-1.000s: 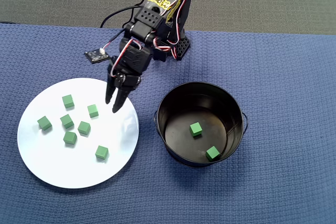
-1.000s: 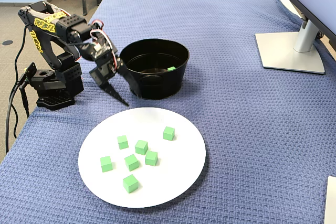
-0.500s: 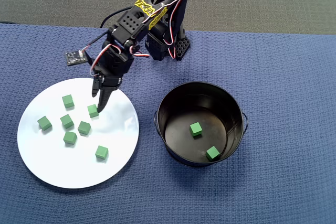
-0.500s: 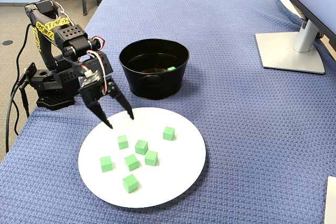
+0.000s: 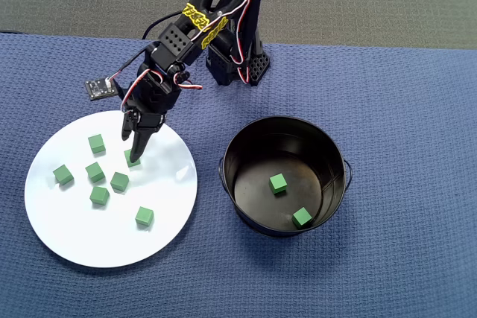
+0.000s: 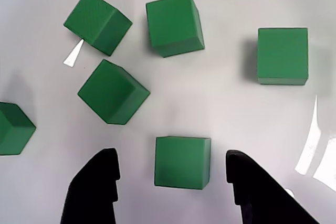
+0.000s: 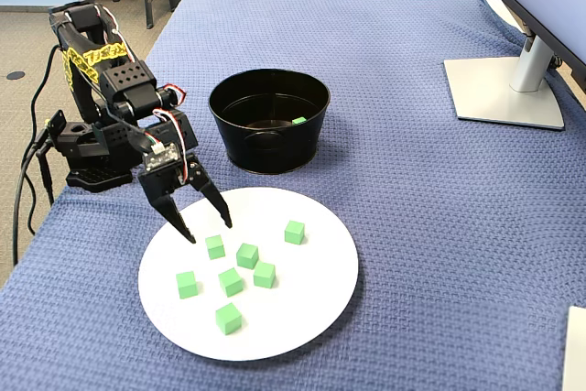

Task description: Pick up the green cubes from the white plate and place them in the black recipient

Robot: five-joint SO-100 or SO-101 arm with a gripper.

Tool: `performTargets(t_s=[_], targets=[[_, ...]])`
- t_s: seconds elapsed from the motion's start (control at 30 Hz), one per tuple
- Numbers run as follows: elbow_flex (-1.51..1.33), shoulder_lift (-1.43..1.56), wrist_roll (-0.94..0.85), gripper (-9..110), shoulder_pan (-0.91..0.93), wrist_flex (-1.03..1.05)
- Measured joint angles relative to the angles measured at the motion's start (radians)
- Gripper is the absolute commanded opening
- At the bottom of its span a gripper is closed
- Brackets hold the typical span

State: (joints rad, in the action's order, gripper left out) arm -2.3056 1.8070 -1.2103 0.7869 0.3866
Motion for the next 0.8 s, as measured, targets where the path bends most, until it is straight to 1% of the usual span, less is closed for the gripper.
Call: performTargets(t_s=[0.13, 0.63, 0.8], targets=[[-0.003, -0.035, 0.0, 14, 0.0, -0.028], [-0.08, -0.1, -0.038, 14, 0.0, -0.189], [-0.087, -0.107, -0.04, 11, 0.0, -0.209]])
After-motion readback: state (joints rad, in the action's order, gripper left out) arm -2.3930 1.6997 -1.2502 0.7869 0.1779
